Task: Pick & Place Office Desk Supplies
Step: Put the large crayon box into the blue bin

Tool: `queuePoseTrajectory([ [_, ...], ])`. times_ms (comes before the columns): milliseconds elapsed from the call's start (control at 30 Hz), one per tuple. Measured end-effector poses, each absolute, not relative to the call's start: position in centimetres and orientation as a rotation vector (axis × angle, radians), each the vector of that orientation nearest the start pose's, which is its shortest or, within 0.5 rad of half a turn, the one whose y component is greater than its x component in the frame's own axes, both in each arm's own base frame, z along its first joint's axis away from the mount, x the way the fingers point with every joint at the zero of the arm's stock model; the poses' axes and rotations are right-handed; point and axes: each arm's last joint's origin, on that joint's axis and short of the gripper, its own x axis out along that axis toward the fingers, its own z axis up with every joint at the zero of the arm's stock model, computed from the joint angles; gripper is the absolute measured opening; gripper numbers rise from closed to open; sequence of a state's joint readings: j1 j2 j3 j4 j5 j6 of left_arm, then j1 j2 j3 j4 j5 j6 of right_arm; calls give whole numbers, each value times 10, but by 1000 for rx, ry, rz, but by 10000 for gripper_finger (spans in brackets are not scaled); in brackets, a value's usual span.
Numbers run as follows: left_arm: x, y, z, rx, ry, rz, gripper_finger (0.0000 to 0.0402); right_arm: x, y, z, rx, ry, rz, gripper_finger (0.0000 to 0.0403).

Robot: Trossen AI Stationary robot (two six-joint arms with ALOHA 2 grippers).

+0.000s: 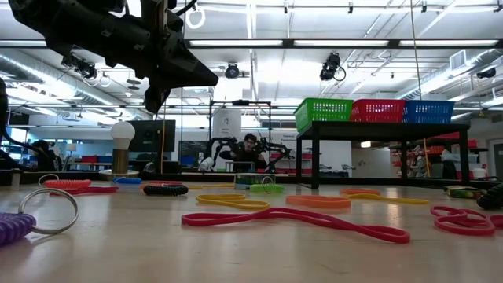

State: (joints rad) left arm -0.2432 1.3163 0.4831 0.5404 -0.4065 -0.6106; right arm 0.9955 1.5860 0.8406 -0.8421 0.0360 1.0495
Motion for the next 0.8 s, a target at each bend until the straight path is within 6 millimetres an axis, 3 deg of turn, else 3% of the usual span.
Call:
queuePoseTrajectory([
  [200,248,-50,191,-514,218,241,8,133,202,149,11,1553,-79,319],
  [600,248,-50,191,-515,217,241,8,143,214,169,61,1501,-52,117],
  [800,249,-54,198,-475,148,238,7,159,224,202,59,1414,-1,97],
])
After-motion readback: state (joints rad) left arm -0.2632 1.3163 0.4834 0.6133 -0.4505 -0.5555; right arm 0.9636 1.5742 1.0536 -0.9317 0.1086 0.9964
